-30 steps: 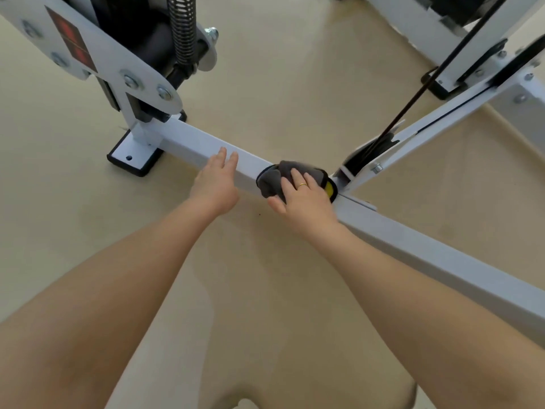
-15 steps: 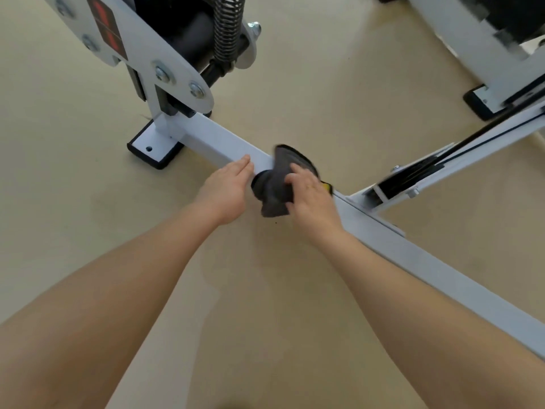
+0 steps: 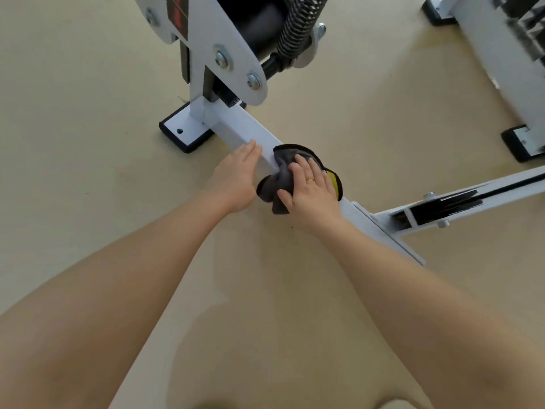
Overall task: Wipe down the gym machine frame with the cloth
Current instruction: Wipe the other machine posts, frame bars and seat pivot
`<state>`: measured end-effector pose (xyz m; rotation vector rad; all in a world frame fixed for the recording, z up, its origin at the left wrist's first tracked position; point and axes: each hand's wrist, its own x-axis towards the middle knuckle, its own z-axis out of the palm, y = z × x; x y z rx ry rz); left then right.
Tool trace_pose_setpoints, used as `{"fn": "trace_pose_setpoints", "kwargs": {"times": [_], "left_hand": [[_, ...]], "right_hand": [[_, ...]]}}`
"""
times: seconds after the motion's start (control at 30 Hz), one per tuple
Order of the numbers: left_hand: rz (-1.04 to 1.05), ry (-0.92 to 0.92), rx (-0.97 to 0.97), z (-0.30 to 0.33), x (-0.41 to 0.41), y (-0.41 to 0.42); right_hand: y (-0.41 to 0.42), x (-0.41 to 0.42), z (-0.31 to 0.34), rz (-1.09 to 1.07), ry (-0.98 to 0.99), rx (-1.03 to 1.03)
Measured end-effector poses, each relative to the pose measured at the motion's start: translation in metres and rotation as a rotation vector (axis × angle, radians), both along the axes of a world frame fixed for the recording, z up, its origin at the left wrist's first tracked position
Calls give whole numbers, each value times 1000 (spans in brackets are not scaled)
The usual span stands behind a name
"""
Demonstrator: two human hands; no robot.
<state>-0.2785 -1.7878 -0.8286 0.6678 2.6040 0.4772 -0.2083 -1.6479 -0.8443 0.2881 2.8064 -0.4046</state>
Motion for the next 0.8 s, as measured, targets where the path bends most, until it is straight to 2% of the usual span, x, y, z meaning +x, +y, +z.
{"fn": "trace_pose_setpoints", "kwargs": {"times": [0.1,0.2,0.3,0.43,0.6,0.73,0.8], "left_hand": [[12,10,-55,-3,-9,-8],[4,27,-92,-5,-17,-10],[41,8,-30,-8,-21,-18],[234,-14,93,-8,-23,-37],[259,47,217,-4,-19,-49],[244,-17,166,-7,-16,-50],[215,-25,158,-6,-15,-46]], "right_hand": [[3,20,-3,-24,27,90],[-6,14,-7,51,12,133],[-17,-22,-10,171,36,185],[-46,-81,-16,209,113,191],[-56,-105,-21,144,146,167],[-41,-66,-18,-97,107,180],[-32,-44,-18,-101,98,260]]}}
